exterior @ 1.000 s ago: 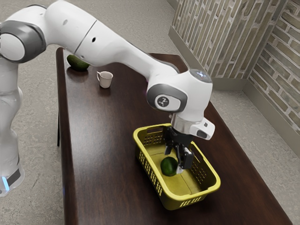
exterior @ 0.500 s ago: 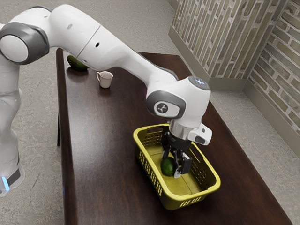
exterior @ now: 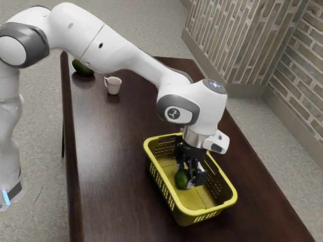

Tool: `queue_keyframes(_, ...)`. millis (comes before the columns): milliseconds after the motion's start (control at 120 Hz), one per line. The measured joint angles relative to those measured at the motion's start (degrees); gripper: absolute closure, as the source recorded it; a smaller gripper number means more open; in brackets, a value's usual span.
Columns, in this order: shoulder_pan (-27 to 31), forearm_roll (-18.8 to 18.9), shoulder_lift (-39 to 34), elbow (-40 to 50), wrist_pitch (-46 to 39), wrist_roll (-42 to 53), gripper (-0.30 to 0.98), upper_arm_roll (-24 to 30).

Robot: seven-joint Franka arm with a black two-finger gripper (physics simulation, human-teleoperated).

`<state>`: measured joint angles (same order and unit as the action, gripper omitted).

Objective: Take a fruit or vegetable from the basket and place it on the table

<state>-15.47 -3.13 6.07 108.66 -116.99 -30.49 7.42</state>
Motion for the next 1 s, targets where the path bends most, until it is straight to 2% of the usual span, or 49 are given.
queue_keyframes(67, -0.27, 1.92, -2.63, -0.25, 1.56, -0.9, 0.58, 0.83)
queue_keyframes(158, -0.23, 4.35, -6.23, -1.04, 4.64, -2.02, 0.6, 1.91)
queue_keyframes(250, -2.55, 6.57, -8.23, -3.29, 8.38, -2.9, 0.61, 0.6)
queue_keyframes(350, -1.63, 8.89, -10.25, -6.41, 13.58, -3.29, 0.6, 0.43)
queue_keyframes(425, 2.98, 9.89, -10.83, -8.47, 17.23, -2.76, 0.59, 0.18)
queue_keyframes(625, 21.15, 10.96, -10.81, -10.29, 22.92, 1.94, 0.58, 0.94)
queue_keyframes(783, 33.16, 11.31, -4.92, -14.27, 24.46, 6.55, 0.58, 8.13)
queue_keyframes(942, 37.15, 11.71, -0.93, -14.76, 24.04, 10.27, 0.6, 9.58)
queue_keyframes(1000, 37.3, 11.62, -0.45, -14.77, 23.74, 11.6, 0.53, 9.57)
